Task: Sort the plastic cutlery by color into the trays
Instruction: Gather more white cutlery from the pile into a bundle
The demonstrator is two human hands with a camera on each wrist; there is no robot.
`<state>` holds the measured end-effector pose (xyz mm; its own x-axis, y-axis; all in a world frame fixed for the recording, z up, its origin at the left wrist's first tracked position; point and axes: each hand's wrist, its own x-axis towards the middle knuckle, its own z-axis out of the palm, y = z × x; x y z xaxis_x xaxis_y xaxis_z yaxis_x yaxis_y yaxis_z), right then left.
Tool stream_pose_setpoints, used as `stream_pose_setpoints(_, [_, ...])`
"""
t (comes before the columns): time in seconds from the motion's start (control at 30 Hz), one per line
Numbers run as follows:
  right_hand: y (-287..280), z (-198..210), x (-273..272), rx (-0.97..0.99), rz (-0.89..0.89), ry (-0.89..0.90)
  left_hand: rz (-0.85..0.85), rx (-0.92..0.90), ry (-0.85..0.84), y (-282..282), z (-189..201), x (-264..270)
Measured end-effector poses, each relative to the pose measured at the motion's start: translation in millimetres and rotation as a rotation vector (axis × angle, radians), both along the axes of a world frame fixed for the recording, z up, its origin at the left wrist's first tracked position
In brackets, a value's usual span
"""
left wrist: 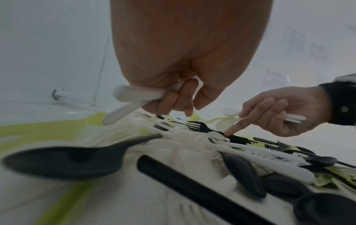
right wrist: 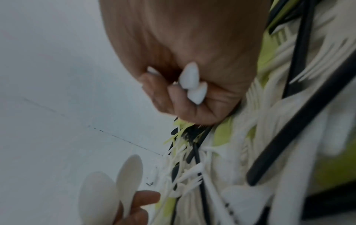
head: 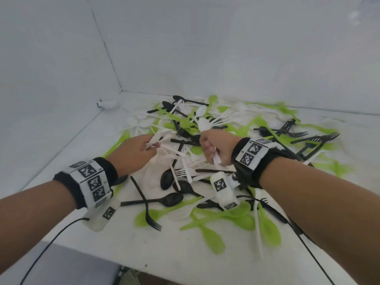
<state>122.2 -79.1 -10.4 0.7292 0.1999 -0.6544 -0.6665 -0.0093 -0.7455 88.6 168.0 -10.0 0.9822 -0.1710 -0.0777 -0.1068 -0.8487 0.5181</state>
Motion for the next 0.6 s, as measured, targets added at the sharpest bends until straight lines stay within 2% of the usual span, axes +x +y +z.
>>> stream_pose_setpoints(0.07, [1.0, 1.3, 5.9, 0.123, -0.124, -0.019, 0.043, -0.015, 0.031, 8.0, 1.1, -6.7])
stream_pose_setpoints(0.13, [7.2, 7.9, 7.1, 0.155, -0.177, -0.032, 0.080, -0.038, 0.031, 13.9, 1.4, -14.8])
stream_pose_setpoints(0.17, [10.7, 11.1, 6.5, 0.093, -0.131, -0.047, 0.096, -0.051, 0.037, 14.8, 1.3, -18.9])
stream_pose_setpoints(0.3, [24.9, 10.8, -2.3, -0.382, 0.255, -0.141, 0.138, -0.048, 0.068, 9.9, 1.4, -31.1])
stream_pose_setpoints(0.4, [28.0, -2.0, -3.1, -0.426, 0.351, -0.106, 0.158, -0.037, 0.051, 6.2, 2.9, -38.8])
stream_pose_setpoints(0.43, [28.6, -6.9, -3.5, -0.453, 0.400, -0.143, 0.165, -0.044, 0.046, 5.4, 3.1, -42.2])
stream_pose_setpoints(0.53, [31.4, -14.3, -9.8, -0.663, 0.616, -0.487, 0.167, -0.043, 0.056, 0.8, -0.4, -52.5])
stream_pose_setpoints(0.6, [33.9, -14.0, -15.1, -0.793, 0.723, -0.645, 0.161, -0.036, 0.064, -4.2, -4.0, -58.0])
